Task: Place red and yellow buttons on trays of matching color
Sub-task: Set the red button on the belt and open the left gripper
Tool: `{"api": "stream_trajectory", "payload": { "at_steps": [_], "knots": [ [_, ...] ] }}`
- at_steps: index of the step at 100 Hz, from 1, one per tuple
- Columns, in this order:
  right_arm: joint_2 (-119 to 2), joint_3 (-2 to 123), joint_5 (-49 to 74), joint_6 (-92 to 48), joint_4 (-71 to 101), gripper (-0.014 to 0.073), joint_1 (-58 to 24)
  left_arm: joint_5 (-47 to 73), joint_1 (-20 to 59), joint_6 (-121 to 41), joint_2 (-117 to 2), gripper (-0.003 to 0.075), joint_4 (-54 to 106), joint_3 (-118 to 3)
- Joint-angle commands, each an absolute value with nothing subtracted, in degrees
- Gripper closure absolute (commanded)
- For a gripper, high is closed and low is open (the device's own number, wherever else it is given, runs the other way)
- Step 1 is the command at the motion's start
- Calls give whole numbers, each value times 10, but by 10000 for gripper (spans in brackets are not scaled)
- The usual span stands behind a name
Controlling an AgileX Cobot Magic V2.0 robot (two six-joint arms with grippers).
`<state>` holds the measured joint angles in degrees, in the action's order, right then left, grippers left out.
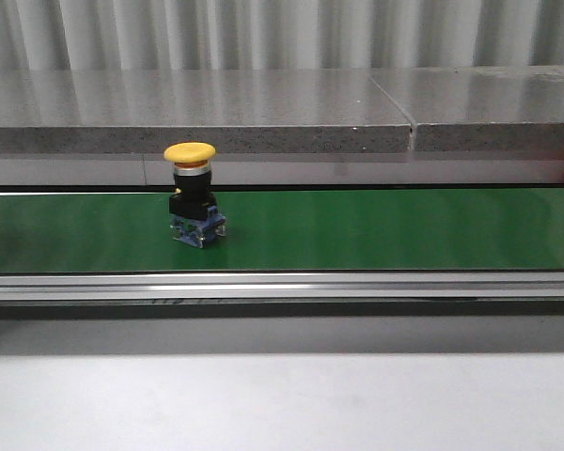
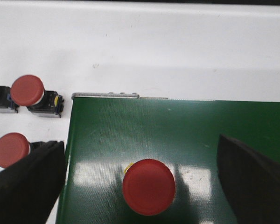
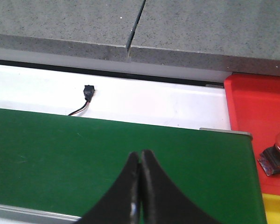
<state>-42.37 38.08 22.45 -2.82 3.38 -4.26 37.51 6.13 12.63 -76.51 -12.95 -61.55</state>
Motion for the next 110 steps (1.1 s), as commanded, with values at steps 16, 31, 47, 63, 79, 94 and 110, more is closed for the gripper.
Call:
{"api": "stream_trajectory", "payload": {
  "at_steps": [16, 31, 47, 63, 79, 94, 110],
  "knots": [
    [-420, 396, 186, -33, 31, 662, -44, 347, 85, 125, -640, 104, -140, -585],
    [-420, 396, 186, -33, 31, 662, -44, 315, 85, 125, -553, 104, -140, -515],
    [-420, 396, 186, -33, 31, 662, -44, 276, 85, 127, -442, 104, -136, -423],
    [-420, 396, 186, -33, 31, 662, -44, 280, 85, 127, -325, 104, -133, -345],
    [-420, 396, 186, -33, 31, 662, -44, 291, 85, 128, -231, 210, -129, -291],
    [-420, 396, 186, -33, 31, 662, -44, 291, 85, 128, -177, 470, -126, -264],
    [-420, 396, 186, -33, 31, 662, -44, 291, 85, 128, -164, 738, -124, -253]
  ]
}}
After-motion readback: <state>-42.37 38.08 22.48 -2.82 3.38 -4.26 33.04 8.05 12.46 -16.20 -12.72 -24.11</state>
